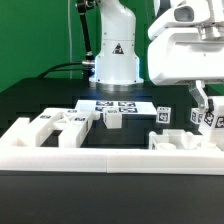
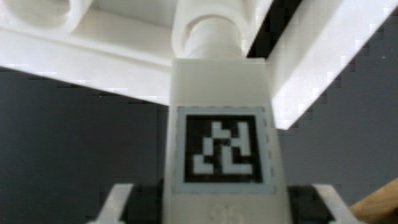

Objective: Assemble chair

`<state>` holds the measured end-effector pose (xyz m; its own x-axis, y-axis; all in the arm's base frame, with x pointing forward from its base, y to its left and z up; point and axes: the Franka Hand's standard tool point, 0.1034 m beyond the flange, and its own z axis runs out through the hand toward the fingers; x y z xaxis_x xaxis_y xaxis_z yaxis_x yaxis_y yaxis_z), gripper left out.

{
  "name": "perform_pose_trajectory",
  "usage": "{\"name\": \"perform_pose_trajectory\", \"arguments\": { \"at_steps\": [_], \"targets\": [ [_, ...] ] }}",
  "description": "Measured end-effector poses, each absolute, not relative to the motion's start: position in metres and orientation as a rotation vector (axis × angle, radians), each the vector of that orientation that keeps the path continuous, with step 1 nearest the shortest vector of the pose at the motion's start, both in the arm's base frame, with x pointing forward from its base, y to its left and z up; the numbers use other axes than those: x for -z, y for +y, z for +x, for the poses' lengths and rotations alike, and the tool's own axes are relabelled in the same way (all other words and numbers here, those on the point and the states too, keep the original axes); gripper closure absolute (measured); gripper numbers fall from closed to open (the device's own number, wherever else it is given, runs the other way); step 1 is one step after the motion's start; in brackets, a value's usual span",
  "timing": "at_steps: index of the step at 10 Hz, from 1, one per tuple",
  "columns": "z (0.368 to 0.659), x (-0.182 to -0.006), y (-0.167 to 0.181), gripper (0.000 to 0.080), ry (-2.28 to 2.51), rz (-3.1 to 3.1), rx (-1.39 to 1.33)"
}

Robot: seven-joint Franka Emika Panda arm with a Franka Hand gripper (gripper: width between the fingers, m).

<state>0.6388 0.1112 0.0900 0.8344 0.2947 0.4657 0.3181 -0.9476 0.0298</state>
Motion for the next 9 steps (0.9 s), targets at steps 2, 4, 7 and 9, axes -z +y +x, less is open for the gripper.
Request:
{"name": "perform_pose_trajectory", "arguments": {
  "at_steps": [2,4,7,9],
  "targets": [
    [0.6362,-0.0877,0.1111,0.0508,-0.498,-2.964,0.732],
    [0.6351,-0.0868,0.1109,0.0508,-0.498,-2.965,0.729],
    [0.6340,-0.0840,0.1104,0.0508,-0.498,-2.963,0.749],
    [0.6354,-0.0837,0.1125,0.0508,-0.499,-2.955,0.803]
  ]
}}
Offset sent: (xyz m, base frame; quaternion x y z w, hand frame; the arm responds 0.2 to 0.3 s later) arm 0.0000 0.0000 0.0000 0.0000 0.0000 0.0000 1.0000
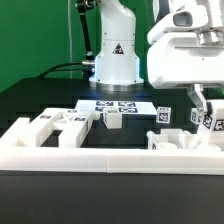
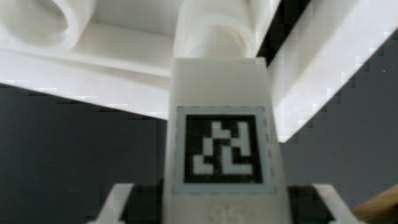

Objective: Assemble chair

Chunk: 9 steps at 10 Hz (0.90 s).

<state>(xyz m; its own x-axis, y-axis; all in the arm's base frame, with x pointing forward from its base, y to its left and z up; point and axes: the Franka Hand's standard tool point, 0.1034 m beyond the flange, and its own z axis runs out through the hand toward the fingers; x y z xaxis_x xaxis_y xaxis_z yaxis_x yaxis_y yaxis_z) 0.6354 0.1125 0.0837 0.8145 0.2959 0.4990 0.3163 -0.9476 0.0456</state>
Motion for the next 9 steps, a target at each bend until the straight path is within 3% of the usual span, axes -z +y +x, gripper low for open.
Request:
{"name": "perform_pose_trajectory", "arguments": {
  "at_steps": [5,9],
  "targets": [
    [0.6358,-0.0820,0.1127,0.0508,-0.484,-2.921,0.993],
    [0.6357,-0.0820,0.1124,0.0508,-0.483,-2.921,0.994]
  ]
}}
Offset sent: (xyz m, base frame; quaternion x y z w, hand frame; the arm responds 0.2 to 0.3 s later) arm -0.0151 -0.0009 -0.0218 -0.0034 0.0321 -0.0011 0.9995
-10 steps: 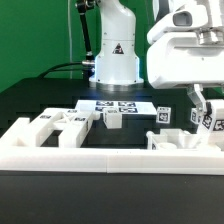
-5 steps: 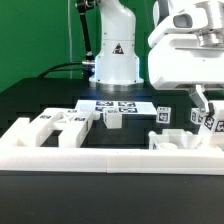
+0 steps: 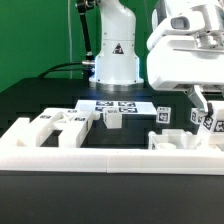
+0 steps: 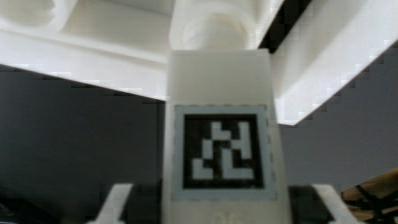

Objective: Assemble chair

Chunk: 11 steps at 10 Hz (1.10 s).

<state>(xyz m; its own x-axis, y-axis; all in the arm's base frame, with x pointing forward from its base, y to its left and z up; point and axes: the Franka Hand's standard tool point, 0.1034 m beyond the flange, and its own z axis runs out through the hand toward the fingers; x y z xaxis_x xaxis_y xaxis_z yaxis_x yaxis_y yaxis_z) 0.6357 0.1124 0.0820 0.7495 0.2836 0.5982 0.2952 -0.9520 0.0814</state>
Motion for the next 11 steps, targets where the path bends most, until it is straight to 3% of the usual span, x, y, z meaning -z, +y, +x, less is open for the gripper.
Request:
{"name": "perform_pose_trajectory", "arguments": {
  "at_steps": [3,4,5,6,11],
  "targets": [
    [0.6354,-0.0799,0.1127,0.0508,-0.486,-2.927,0.963],
    [0.6353,-0.0796,0.1127,0.0262,-0.486,-2.927,0.962],
    [0.6352,-0.0793,0.1122,0.0262,-0.486,-2.929,0.956],
    [0.6367,-0.0802,0.1101,0.0185,-0.489,-2.934,0.944],
    [0.6393,-0.0868,0.1048,0.0150,-0.489,-2.940,0.936]
  ]
}}
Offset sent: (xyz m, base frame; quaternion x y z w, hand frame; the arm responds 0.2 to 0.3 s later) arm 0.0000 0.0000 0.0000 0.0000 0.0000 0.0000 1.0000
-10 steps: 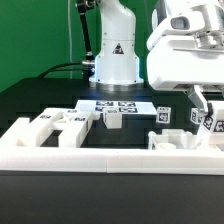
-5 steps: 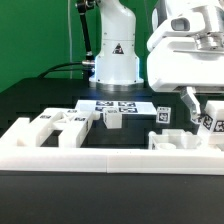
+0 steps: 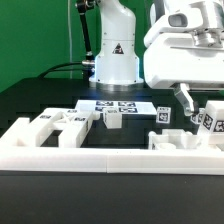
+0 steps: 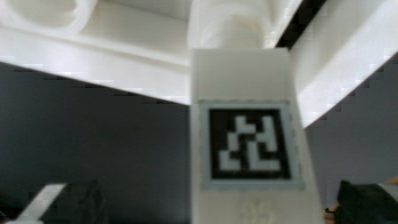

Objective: Assemble chair

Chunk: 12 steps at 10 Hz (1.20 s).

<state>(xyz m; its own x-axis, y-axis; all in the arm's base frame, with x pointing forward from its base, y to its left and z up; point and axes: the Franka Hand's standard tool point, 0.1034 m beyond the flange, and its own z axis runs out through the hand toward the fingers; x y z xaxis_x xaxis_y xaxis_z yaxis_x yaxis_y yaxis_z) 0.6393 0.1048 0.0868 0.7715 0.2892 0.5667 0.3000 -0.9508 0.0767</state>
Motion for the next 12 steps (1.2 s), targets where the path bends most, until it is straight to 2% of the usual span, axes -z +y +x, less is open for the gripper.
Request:
{"name": "perform_pose_trajectory", "arguments": {
  "at_steps": [4,8,12],
  "targets": [
    [0.647,-0.104,0.094,0.0150,-0.512,-2.954,0.892],
    [0.646,-0.101,0.099,0.0150,-0.519,-2.964,0.773],
    [0.641,-0.094,0.112,0.0150,-0.451,-2.995,0.253]
  ]
}}
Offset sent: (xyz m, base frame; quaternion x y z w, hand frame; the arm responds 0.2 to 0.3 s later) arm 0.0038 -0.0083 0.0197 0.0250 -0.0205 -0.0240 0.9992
